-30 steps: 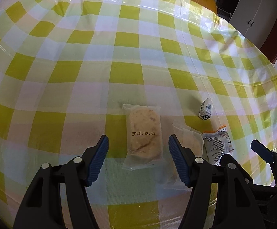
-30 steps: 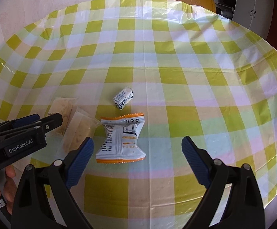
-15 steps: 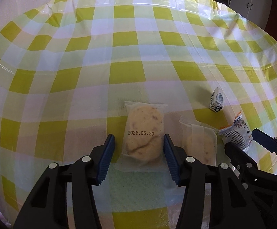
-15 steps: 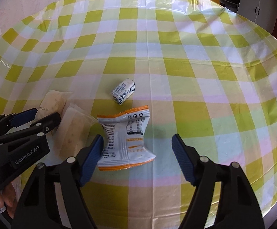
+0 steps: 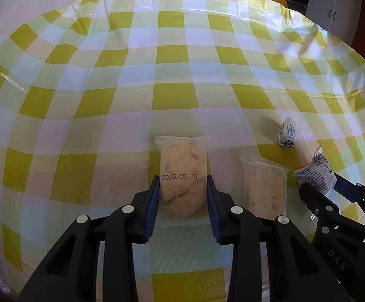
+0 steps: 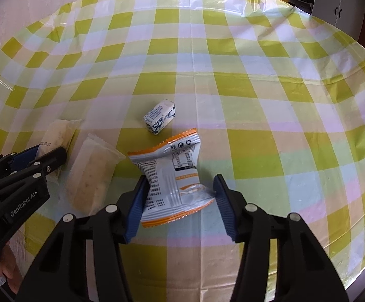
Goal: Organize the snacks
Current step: 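Grasp a clear bread packet with the left tool while the right tool grasps the white-orange packet, then carry both packets over the white box and open both tools to drop them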
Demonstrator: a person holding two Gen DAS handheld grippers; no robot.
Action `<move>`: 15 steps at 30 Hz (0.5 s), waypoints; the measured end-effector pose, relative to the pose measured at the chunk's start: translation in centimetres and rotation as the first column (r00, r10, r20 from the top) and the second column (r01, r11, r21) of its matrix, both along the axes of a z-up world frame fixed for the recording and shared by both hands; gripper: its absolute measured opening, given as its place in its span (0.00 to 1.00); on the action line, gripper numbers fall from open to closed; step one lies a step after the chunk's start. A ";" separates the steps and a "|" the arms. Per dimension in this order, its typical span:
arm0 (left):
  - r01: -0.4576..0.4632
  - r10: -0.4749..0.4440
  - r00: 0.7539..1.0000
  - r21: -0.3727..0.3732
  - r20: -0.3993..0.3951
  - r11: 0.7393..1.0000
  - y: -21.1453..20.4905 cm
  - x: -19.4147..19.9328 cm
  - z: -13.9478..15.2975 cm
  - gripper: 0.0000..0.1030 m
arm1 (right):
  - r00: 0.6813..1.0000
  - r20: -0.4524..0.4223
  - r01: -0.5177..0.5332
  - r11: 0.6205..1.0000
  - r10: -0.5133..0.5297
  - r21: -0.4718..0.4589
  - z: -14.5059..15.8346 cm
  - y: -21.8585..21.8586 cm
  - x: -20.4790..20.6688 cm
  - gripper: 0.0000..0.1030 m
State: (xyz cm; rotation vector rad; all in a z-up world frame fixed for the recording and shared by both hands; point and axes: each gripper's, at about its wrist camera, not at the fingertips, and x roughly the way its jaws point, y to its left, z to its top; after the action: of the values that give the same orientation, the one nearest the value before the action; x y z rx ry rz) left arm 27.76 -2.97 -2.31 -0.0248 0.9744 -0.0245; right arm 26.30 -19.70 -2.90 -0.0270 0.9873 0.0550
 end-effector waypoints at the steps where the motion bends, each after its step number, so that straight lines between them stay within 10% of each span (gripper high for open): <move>1: -0.009 0.009 1.000 -0.005 0.004 1.000 0.3 -0.1 0.1 0.33 | 1.000 0.002 0.005 1.000 -0.005 0.001 0.1 -0.1 -0.1 0.51; 15: -0.020 0.026 0.995 -0.058 0.097 0.998 0.4 -3.3 3.9 0.33 | 0.996 0.041 0.075 0.997 -0.076 0.027 2.6 -3.2 -2.9 0.50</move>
State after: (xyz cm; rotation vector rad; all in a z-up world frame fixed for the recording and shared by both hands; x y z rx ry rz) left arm 24.41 -2.58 1.58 -0.0861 0.8757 -0.0318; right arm 23.37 -22.92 -0.33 0.0326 0.9449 -0.0026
